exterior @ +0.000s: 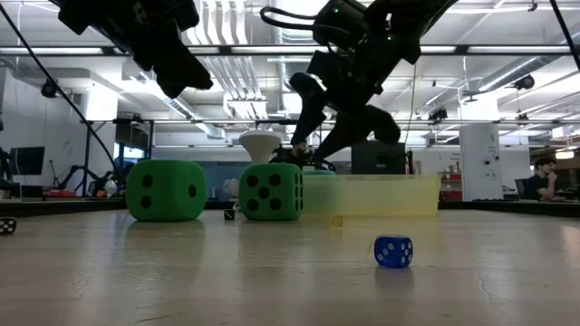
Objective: Pick & Place Dice
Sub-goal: Put the right large green dice into the yellow bin
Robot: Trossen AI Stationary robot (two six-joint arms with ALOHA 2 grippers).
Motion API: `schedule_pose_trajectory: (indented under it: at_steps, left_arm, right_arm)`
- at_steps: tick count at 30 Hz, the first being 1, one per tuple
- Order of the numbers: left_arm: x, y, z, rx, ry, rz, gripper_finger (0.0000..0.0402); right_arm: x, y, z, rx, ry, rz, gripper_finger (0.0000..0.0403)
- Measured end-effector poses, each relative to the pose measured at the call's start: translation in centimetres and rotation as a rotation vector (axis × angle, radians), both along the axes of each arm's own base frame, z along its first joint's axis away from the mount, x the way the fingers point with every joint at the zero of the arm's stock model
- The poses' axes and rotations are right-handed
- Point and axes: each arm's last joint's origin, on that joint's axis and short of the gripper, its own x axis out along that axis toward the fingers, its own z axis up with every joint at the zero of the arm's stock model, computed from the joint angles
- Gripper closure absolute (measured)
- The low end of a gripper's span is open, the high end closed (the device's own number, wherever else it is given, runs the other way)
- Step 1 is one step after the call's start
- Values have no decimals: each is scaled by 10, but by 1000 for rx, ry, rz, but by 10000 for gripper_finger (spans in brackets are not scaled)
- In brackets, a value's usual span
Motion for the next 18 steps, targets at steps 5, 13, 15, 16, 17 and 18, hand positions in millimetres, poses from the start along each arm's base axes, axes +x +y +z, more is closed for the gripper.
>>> schedule_pose_trajectory:
  at_steps: [5,13,15,16,17,18]
  left_arm:
    - [0,0,0,0,1,0,304]
    - [0,0,0,8,1,10,304]
    - [0,0,0,9,1,12,304]
    - [0,0,0,10,1,12,304]
    - [0,0,0,10,2,12,304]
    - [0,0,0,10,1,12,304]
  right_arm:
    - [6,3,-2,-47,-37,58,167]
    - [14,5,-12,-93,-44,78,151]
    - [13,5,-15,-91,-21,82,146]
    - [14,6,-18,-93,-21,85,144]
    - [17,6,-19,-100,-38,92,142]
    - [18,6,-19,-106,-44,94,141]
